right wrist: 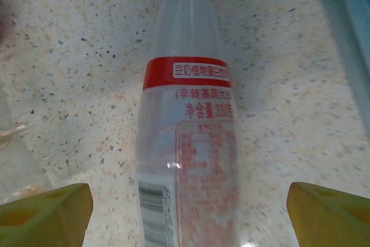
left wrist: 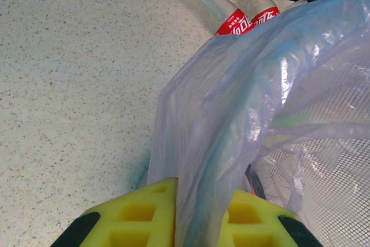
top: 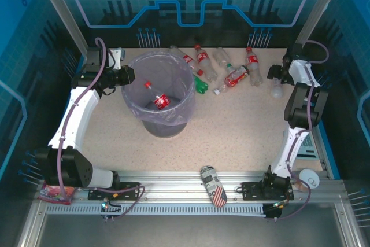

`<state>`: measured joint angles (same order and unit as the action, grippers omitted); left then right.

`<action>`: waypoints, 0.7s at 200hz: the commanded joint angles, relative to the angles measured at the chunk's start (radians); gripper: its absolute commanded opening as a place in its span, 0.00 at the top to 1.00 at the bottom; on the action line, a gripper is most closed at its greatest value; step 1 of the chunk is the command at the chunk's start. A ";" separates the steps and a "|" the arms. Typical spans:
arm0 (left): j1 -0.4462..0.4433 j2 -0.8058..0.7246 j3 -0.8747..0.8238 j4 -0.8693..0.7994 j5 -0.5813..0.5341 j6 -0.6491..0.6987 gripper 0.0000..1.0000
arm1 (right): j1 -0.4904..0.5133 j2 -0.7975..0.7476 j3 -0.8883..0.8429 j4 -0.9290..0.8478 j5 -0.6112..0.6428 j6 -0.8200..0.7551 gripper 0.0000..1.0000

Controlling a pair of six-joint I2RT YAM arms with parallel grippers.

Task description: Put the plastic bottles in the bin

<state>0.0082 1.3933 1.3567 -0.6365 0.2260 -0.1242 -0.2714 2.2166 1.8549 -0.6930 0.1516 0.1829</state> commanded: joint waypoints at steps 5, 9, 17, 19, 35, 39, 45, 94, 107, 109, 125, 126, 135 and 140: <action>-0.031 0.040 -0.067 -0.086 0.041 0.030 0.88 | -0.011 0.083 0.077 -0.065 -0.045 0.021 0.12; -0.031 0.041 -0.067 -0.086 0.040 0.030 0.88 | -0.011 0.092 0.084 -0.070 -0.048 0.021 0.12; -0.031 0.042 -0.067 -0.085 0.041 0.028 0.88 | -0.010 0.104 0.091 -0.073 -0.052 0.022 0.12; -0.031 0.042 -0.067 -0.085 0.041 0.028 0.88 | -0.010 0.104 0.093 -0.074 -0.052 0.023 0.12; -0.031 0.044 -0.069 -0.083 0.040 0.029 0.88 | -0.012 0.137 0.096 -0.075 -0.058 0.023 0.12; -0.031 0.044 -0.070 -0.082 0.039 0.028 0.87 | -0.012 0.142 0.096 -0.076 -0.060 0.023 0.12; -0.031 0.046 -0.071 -0.082 0.040 0.027 0.87 | -0.013 0.150 0.101 -0.082 -0.064 0.026 0.13; -0.031 0.044 -0.074 -0.084 0.038 0.032 0.88 | -0.018 0.183 0.144 -0.126 -0.069 0.033 0.20; -0.031 0.043 -0.073 -0.084 0.038 0.031 0.87 | -0.018 0.172 0.130 -0.119 -0.066 0.032 0.22; -0.031 0.043 -0.073 -0.084 0.038 0.032 0.87 | -0.018 0.170 0.126 -0.117 -0.065 0.032 0.23; -0.031 0.043 -0.073 -0.084 0.040 0.031 0.87 | -0.020 0.153 0.105 -0.104 -0.067 0.029 0.28; -0.030 0.043 -0.073 -0.084 0.040 0.032 0.87 | -0.021 0.153 0.105 -0.104 -0.067 0.029 0.29; -0.031 0.044 -0.074 -0.084 0.041 0.033 0.88 | -0.024 0.150 0.104 -0.110 -0.071 0.024 0.33; -0.031 0.044 -0.074 -0.084 0.041 0.034 0.88 | -0.026 0.147 0.104 -0.113 -0.070 0.023 0.34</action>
<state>0.0082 1.3922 1.3518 -0.6296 0.2260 -0.1246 -0.2764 2.3650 1.9690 -0.7773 0.0967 0.2077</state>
